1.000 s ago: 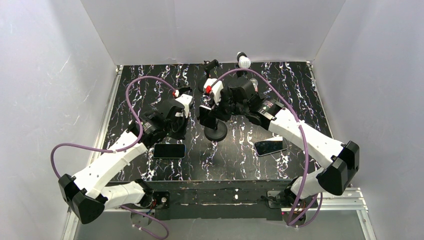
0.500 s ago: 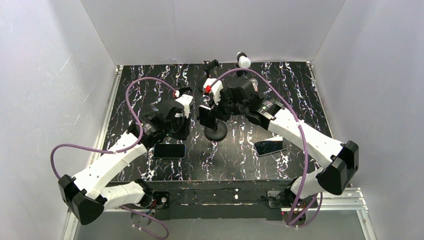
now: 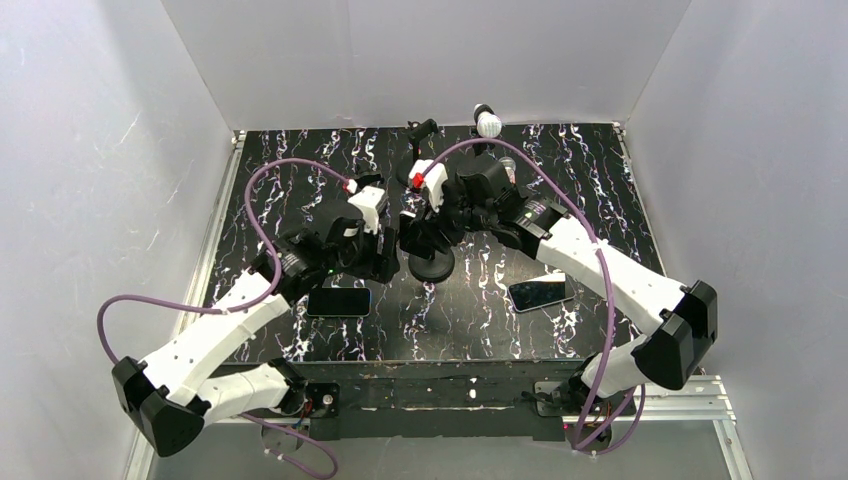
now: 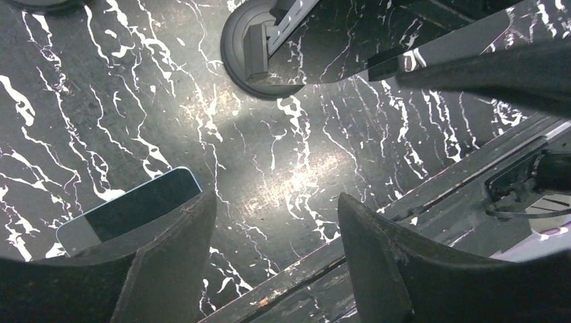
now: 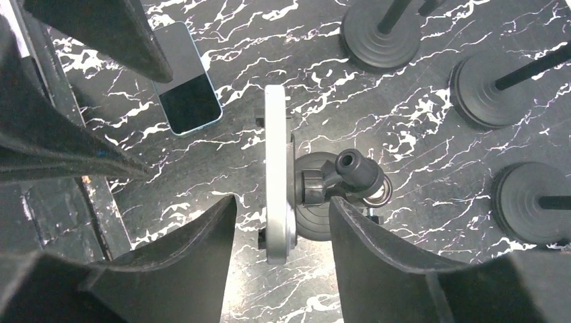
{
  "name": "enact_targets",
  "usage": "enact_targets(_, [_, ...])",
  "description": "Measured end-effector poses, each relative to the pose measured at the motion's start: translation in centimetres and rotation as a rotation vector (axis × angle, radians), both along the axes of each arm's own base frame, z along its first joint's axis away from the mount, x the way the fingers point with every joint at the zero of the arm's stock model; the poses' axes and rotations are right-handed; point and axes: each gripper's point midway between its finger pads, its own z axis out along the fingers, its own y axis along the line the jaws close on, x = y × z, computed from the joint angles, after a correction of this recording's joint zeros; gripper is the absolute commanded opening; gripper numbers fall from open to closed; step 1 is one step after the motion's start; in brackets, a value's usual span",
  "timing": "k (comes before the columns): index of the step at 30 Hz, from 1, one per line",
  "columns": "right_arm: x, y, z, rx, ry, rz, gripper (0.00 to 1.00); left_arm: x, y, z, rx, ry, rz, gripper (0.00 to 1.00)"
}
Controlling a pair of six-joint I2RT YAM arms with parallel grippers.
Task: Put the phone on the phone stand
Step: Install the phone on the phone stand.
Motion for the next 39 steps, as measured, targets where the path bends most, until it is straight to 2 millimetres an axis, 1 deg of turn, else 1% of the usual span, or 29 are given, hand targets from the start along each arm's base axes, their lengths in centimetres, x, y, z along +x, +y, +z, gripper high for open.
enact_targets(2, [-0.2, 0.0, 0.0, 0.005, 0.006, 0.009, 0.74, 0.0, 0.0, 0.5, -0.023, -0.012, 0.001, 0.74])
enact_targets(3, [-0.5, 0.1, 0.0, 0.009, 0.011, 0.016, 0.77, 0.0, 0.0, 0.7, -0.034, -0.017, 0.002, 0.82])
enact_targets(5, [-1.0, 0.0, 0.2, 0.022, 0.021, 0.028, 0.81, 0.1, 0.0, 1.0, -0.058, -0.024, 0.003, 0.92])
enact_targets(7, [-1.6, -0.1, 0.8, 0.050, 0.033, 0.051, 0.82, 0.0, 0.1, 1.2, -0.084, -0.025, 0.009, 0.98])
enact_targets(9, [-2.5, -0.4, 2.0, 0.099, 0.046, 0.087, 0.83, -0.1, 0.2, 1.4, -0.106, -0.026, 0.016, 0.98])
enact_targets(11, [-3.0, -0.9, 3.5, 0.156, 0.055, 0.106, 0.84, -0.1, 0.2, 1.7, -0.133, -0.029, 0.020, 0.98])
enact_targets(12, [-3.2, -1.4, 4.3, 0.191, 0.061, 0.112, 0.84, -0.1, 0.2, 1.7, -0.137, -0.029, 0.019, 0.98])
enact_targets(15, [-3.1, -3.2, 6.7, 0.300, 0.074, 0.110, 0.85, 0.1, 0.2, 3.0, -0.208, -0.042, 0.023, 0.98])
enact_targets(17, [-3.1, -4.5, 7.6, 0.356, 0.090, 0.098, 0.85, 0.2, 0.2, 3.7, -0.248, -0.055, 0.025, 0.98])
enact_targets(19, [-2.8, -5.7, 7.9, 0.399, 0.107, 0.068, 0.85, 0.3, 0.3, 4.5, -0.298, -0.065, 0.027, 0.98])
enact_targets(21, [-2.4, -6.7, 7.5, 0.424, 0.132, 0.027, 0.86, 0.6, 0.4, 5.1, -0.350, -0.067, 0.029, 0.98])
enact_targets(24, [-1.5, -7.9, 6.3, 0.447, 0.200, -0.052, 0.86, 1.2, 0.5, 5.6, -0.409, -0.064, 0.034, 1.00])
enact_targets(29, [0.7, -9.8, 3.7, 0.466, 0.338, -0.208, 0.87, 1.9, 1.2, 5.1, -0.486, -0.023, 0.057, 0.99])
enact_targets(31, [1.5, -10.3, 2.4, 0.470, 0.395, -0.267, 0.87, 2.2, 1.7, 5.2, -0.514, -0.012, 0.067, 0.99])
enact_targets(34, [2.7, -11.0, -0.4, 0.459, 0.494, -0.362, 0.87, 2.6, 2.4, 5.8, -0.548, -0.015, 0.075, 0.99])
enact_targets(39, [3.9, -11.4, -4.0, 0.425, 0.616, -0.463, 0.87, 2.9, 3.1, 6.3, -0.571, -0.027, 0.072, 0.99])
